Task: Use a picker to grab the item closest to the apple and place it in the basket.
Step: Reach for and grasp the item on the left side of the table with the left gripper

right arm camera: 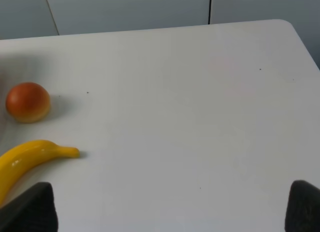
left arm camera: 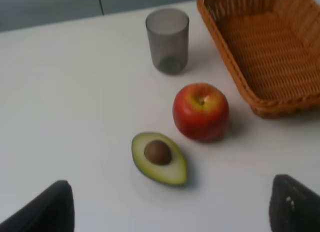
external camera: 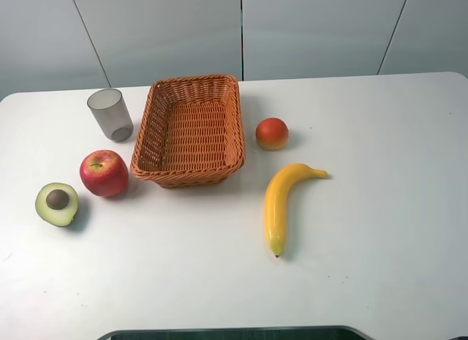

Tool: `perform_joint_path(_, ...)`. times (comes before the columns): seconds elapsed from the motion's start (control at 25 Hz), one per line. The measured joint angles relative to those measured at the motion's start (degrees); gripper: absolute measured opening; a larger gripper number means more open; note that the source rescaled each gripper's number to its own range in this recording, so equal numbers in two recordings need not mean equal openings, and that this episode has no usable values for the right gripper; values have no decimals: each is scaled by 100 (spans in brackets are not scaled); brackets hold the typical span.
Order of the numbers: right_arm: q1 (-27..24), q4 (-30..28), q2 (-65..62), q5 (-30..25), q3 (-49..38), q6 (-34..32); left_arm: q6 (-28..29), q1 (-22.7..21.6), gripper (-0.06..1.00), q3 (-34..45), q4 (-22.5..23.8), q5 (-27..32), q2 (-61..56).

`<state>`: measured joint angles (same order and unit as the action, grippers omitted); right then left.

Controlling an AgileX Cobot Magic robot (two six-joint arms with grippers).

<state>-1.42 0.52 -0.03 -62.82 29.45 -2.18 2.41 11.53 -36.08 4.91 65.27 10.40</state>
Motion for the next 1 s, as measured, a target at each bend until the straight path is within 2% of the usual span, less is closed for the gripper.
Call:
perform_joint_path(0.16, 0, 0, 0, 0, 0, 0, 139, 129, 100, -368, 12, 268, 1152)
perform_joint_path(0.48, 0, 0, 0, 0, 0, 0, 675, 158, 100, -641, 257, 237, 3763)
perform_joint_path(0.68, 0, 0, 0, 0, 0, 0, 1069, -183, 100, -641, 282, 108, 5172)
perform_joint_path(0.84, 0, 0, 0, 0, 0, 0, 1191, -319, 100, -542, 512, -45, 5659)
perform_joint_path(1.0, 0, 0, 0, 0, 0, 0, 1191, -440, 100, -371, 715, -587, 5744)
